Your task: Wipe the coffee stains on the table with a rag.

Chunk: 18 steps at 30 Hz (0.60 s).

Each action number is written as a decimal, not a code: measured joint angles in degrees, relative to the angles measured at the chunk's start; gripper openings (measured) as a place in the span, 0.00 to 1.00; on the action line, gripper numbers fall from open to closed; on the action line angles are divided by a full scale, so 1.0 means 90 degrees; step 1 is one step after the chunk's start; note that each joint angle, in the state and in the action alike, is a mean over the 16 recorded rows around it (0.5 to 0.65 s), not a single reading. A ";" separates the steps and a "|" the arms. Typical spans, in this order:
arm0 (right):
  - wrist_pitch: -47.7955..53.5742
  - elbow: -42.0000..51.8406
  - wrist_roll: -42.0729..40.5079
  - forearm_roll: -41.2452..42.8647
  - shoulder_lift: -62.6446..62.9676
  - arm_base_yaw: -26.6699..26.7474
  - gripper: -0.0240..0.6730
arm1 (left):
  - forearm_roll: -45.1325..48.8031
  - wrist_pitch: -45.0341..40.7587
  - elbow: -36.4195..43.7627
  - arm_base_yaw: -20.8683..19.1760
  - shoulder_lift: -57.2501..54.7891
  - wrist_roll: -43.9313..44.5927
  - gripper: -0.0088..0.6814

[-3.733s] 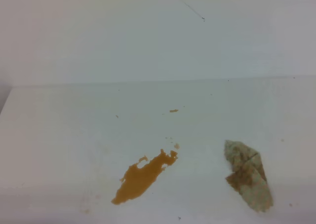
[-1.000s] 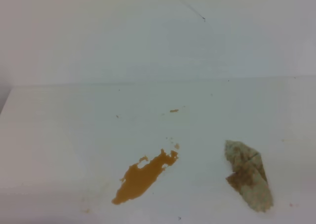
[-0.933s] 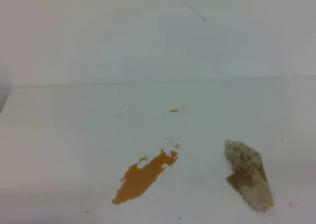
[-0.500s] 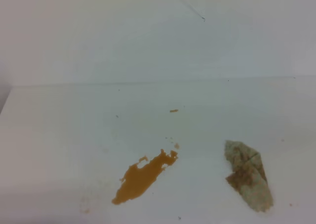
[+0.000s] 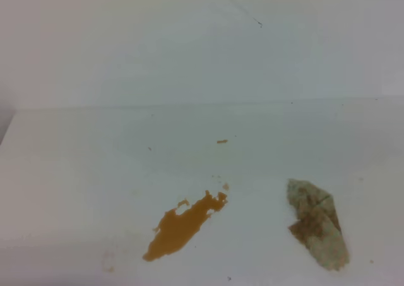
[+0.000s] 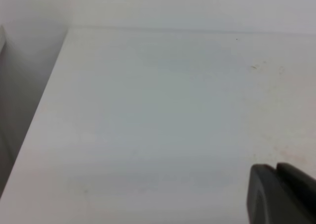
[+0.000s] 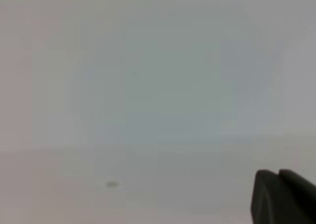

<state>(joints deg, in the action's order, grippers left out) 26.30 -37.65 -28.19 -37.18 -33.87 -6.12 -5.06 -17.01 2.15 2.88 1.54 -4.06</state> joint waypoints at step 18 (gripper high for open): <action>0.1095 -0.1056 -0.1972 -0.0407 -0.2720 0.0770 0.08 | -0.0005 0.0000 0.0000 0.0000 0.0000 0.0000 0.01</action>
<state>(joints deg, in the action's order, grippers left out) 36.16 -47.15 -45.93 -40.85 -58.35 0.81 -5.11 -17.01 2.15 2.88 1.54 -4.06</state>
